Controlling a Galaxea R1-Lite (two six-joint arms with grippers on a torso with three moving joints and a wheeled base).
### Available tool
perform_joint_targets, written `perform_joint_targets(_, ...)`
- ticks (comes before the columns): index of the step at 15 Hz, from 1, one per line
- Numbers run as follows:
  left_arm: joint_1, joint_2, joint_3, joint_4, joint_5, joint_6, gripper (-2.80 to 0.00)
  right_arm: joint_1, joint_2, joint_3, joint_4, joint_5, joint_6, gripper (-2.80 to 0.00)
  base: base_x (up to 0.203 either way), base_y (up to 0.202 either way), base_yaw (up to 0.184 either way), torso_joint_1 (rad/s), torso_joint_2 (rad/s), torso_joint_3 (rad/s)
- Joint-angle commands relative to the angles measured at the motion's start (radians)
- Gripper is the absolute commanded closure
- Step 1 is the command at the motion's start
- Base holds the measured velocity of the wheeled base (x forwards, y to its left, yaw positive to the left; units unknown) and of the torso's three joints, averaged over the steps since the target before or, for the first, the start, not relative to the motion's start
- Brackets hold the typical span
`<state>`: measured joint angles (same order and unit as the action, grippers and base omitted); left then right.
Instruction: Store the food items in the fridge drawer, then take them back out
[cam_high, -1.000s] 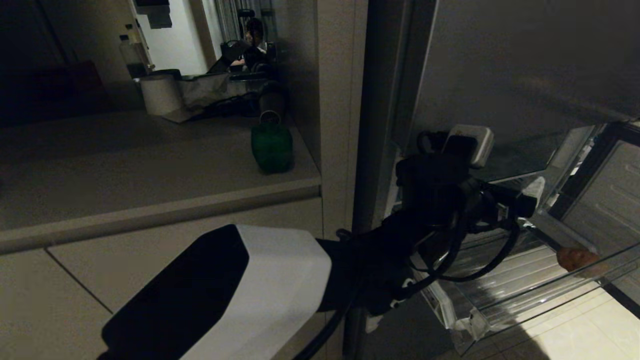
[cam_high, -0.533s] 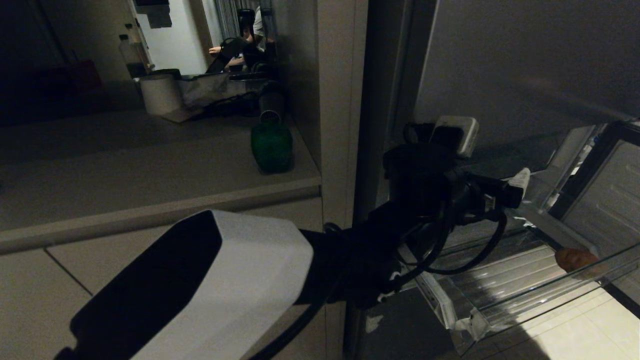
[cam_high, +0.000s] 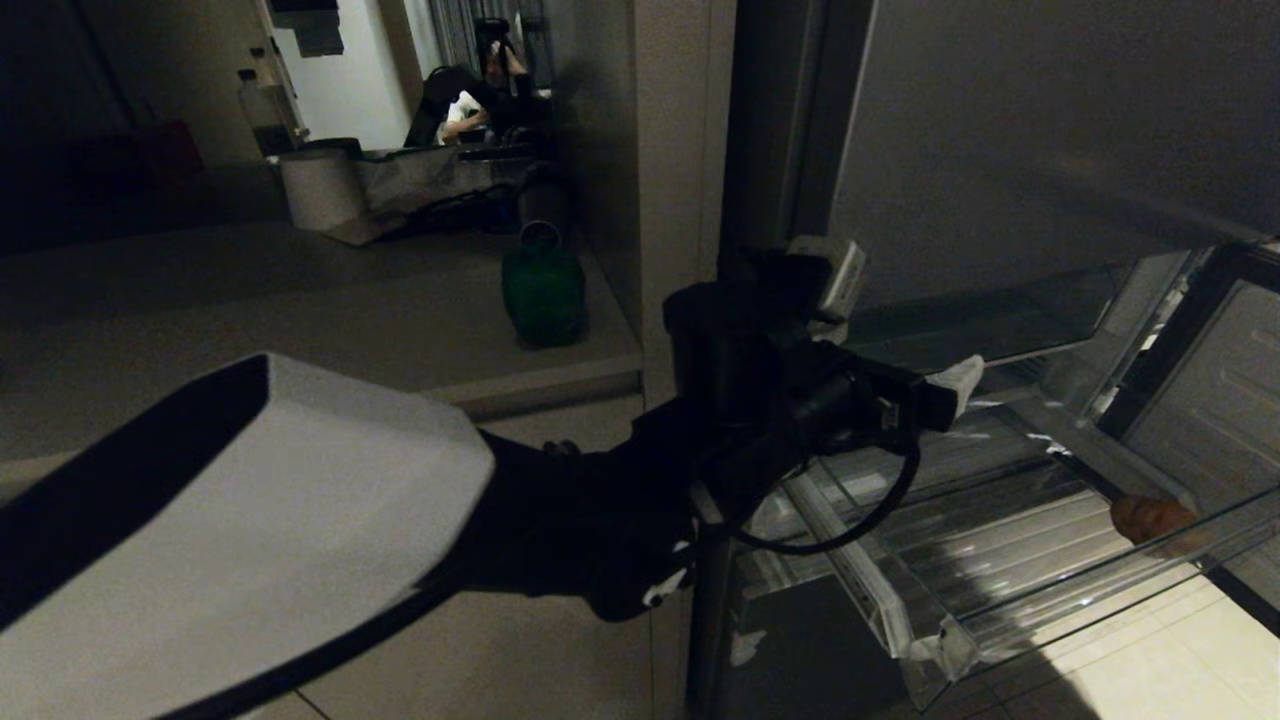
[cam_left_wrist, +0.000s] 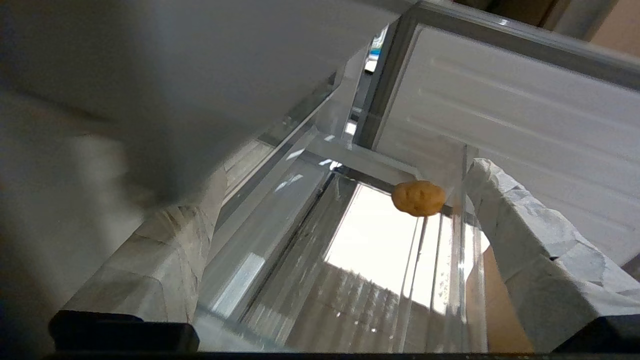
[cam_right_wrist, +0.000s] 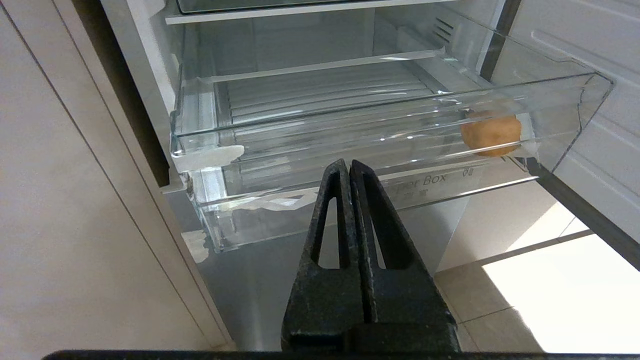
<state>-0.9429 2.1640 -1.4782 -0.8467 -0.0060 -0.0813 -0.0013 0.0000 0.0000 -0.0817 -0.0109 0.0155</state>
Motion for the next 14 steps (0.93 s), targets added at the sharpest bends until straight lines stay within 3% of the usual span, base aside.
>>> perform_joint_targets(1, 0.009, -0.115, 0.121, -0.038, -0.016, -0.001, -2.80, 0.000, 0.000, 0.031, -0.001, 0.000, 0.000, 0.00, 0.000, 0.000, 0.000, 0.000, 0.00, 0.000)
perform_joint_targets(4, 0.017, -0.175, 0.209, -0.078, -0.024, 0.000, -2.80, 0.000, 0.000, 0.031, -0.001, 0.000, 0.000, 0.00, 0.000, 0.000, 0.000, 0.000, 0.00, 0.000)
perform_joint_targets(14, 0.171, -0.440, 0.469, -0.098, -0.058, -0.006, -2.80, 0.001, 0.000, 0.031, -0.002, -0.001, 0.000, 0.00, 0.000, 0.000, 0.000, 0.000, 0.00, 0.000)
